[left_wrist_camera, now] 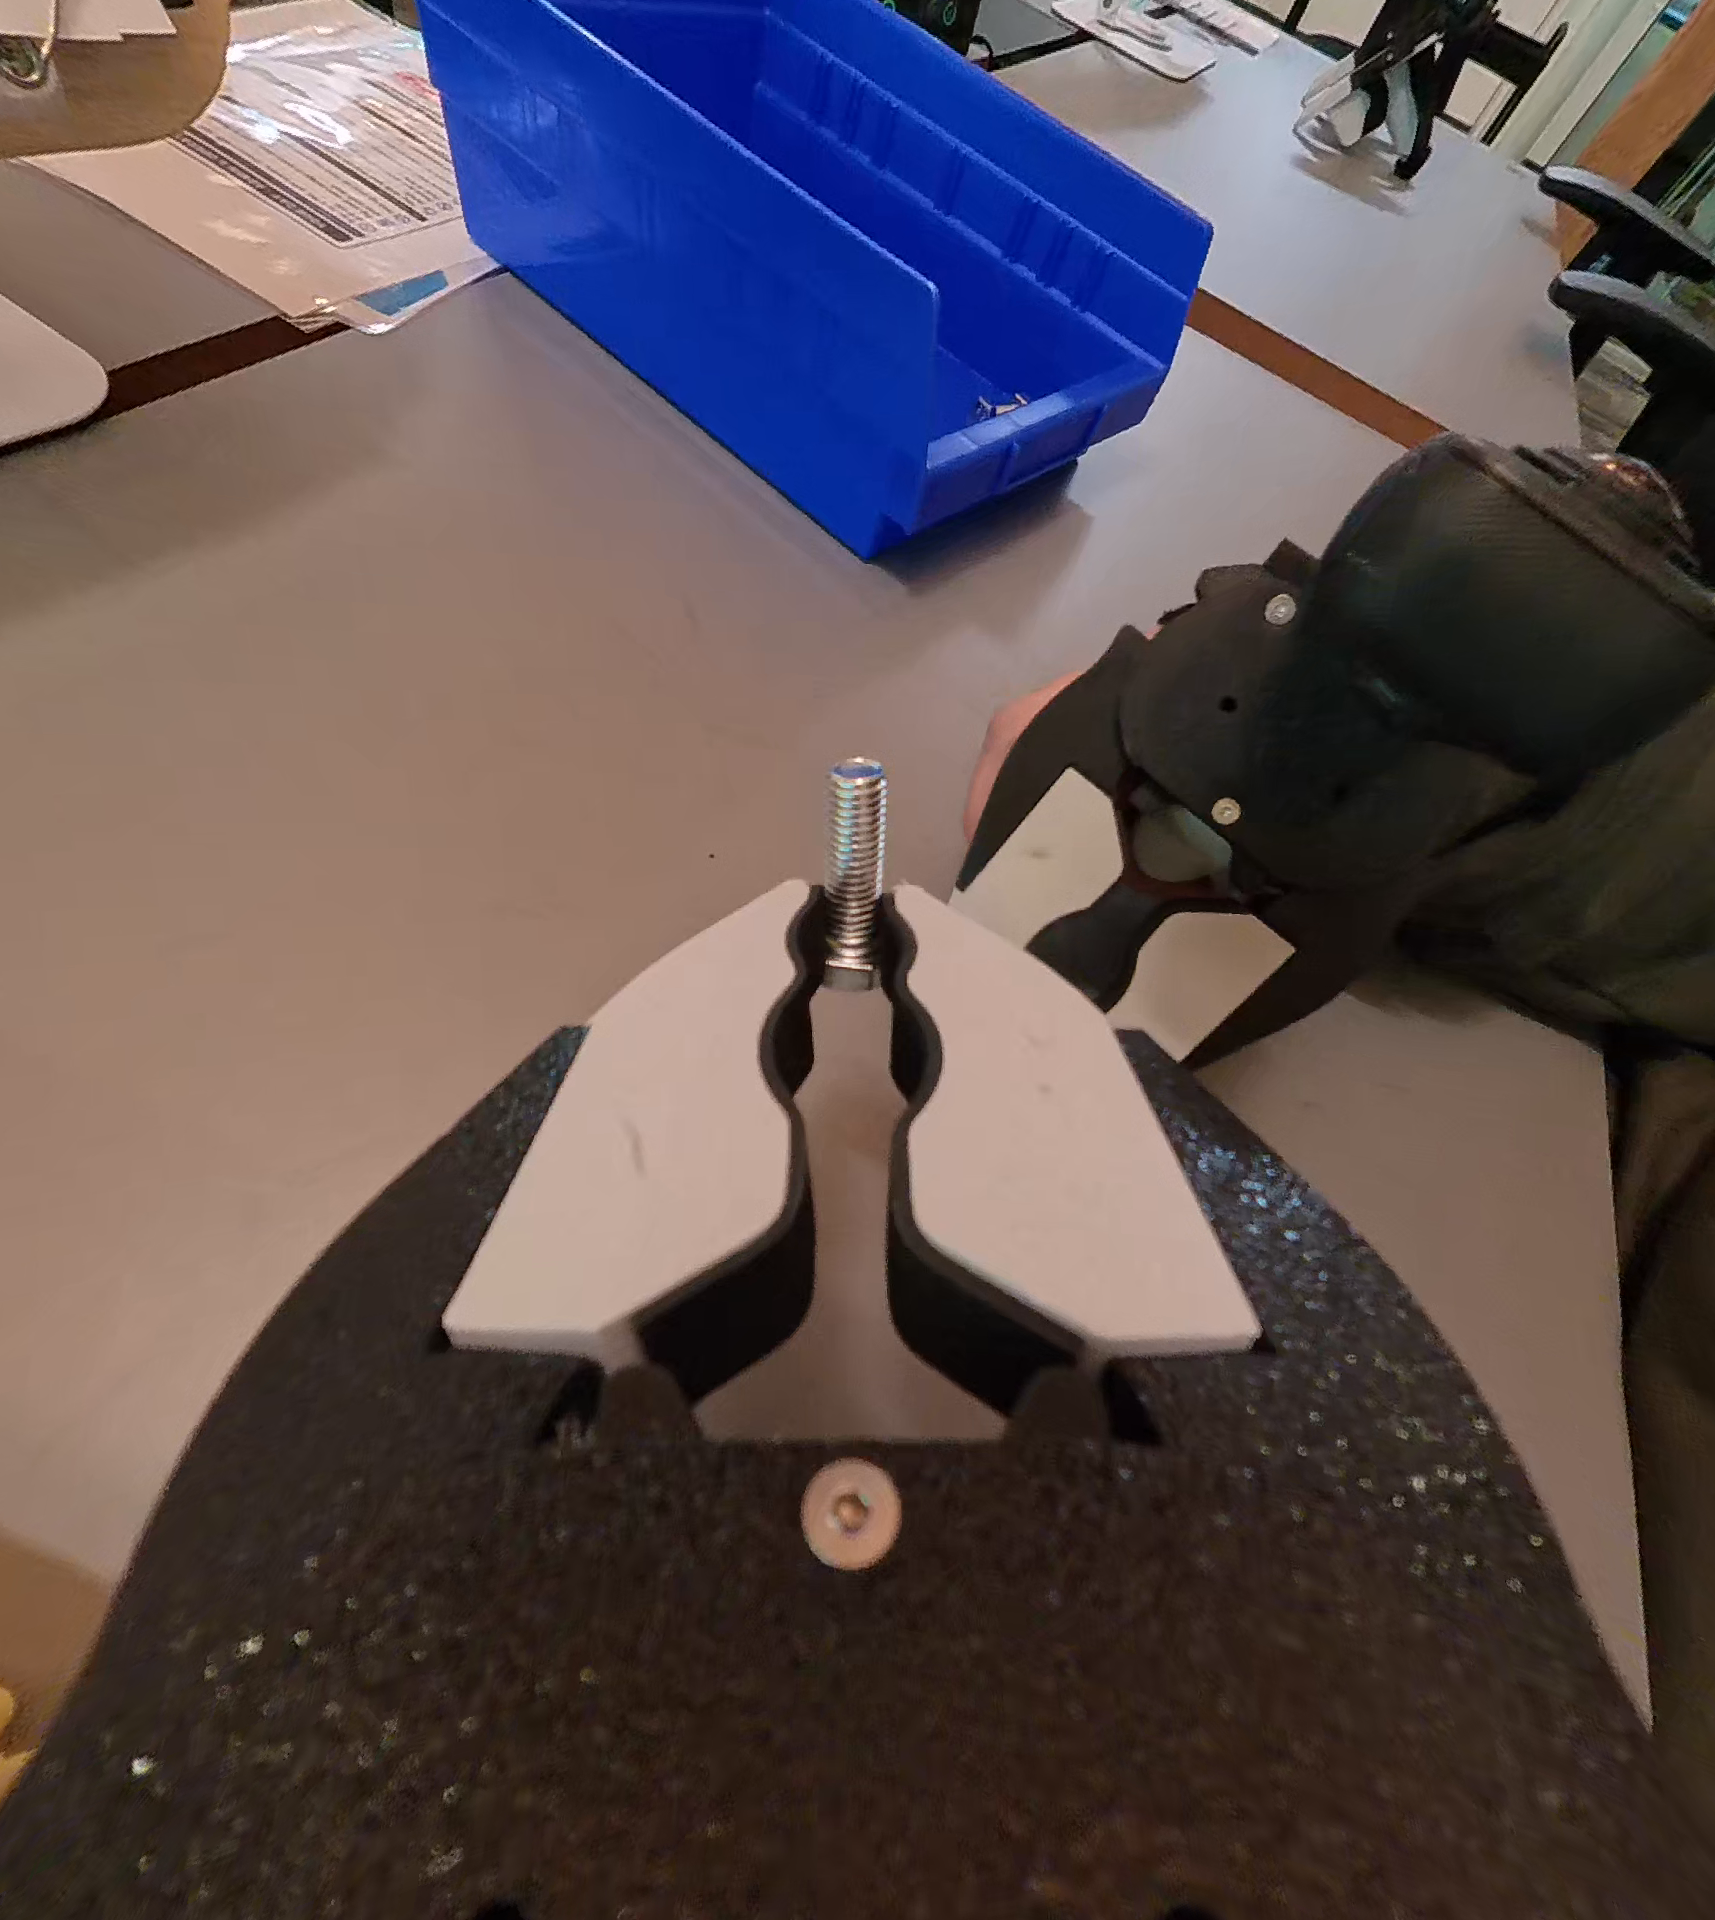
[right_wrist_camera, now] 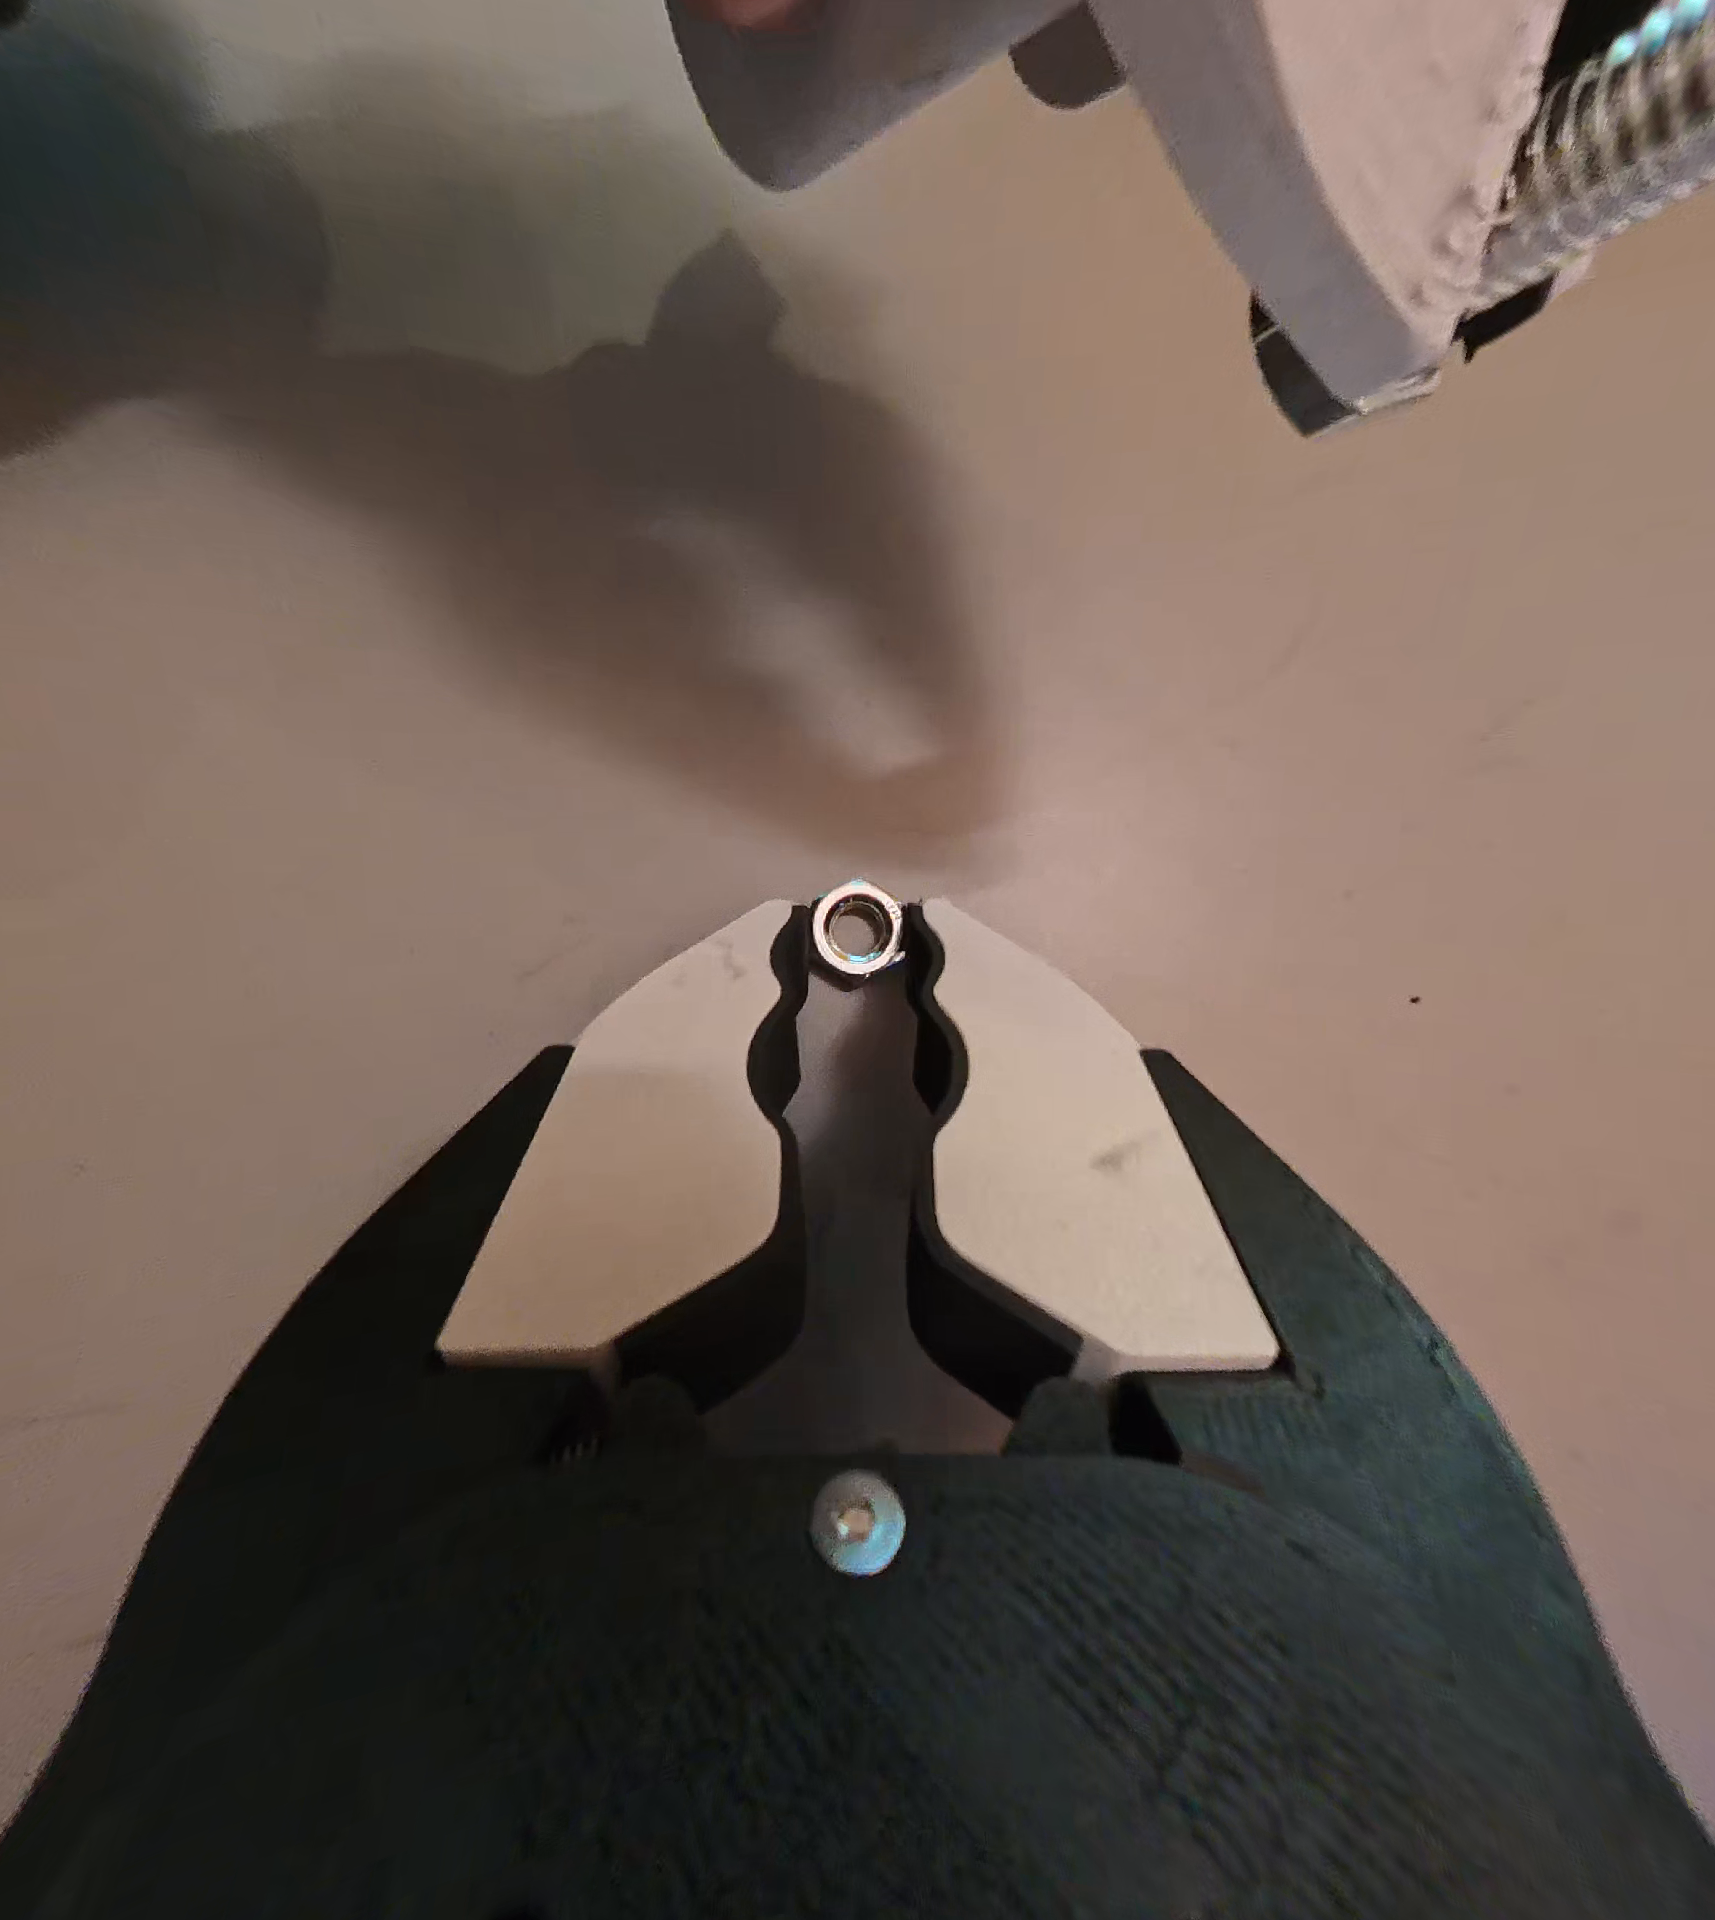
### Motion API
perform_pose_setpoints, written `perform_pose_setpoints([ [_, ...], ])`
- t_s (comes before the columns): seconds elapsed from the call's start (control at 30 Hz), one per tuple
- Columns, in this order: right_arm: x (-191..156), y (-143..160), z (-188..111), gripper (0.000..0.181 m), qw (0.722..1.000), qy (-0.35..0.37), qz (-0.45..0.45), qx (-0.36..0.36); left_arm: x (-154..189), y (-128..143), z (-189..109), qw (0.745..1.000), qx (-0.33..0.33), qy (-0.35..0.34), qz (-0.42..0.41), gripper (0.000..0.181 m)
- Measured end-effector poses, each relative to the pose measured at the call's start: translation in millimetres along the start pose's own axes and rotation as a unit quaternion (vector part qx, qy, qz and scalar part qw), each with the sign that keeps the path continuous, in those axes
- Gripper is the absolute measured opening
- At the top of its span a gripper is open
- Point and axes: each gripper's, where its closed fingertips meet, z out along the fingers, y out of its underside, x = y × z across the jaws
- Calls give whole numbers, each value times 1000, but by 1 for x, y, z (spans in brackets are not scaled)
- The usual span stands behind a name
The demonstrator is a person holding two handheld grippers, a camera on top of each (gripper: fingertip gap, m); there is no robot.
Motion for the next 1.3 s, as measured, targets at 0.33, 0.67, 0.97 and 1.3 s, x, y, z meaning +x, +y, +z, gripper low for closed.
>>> perform_pose_setpoints([
  [0.33, -5, 5, -5, 17, 999, -18, -46, 9, 2, -1, 6, 1000, 0, 11, 4, 9],
  [0.67, 26, -51, -94, 17, 956, -106, 12, 273, 11, -13, 9, 998, 50, 39, 26, 9],
  [0.97, 41, -68, -158, 17, 933, -148, -98, 314, 48, -25, 36, 980, 117, 70, 143, 9],
  [1.3, 33, -43, -134, 17, 964, -111, -210, 117, 51, -18, 57, 980, 103, 38, 166, 9],
])
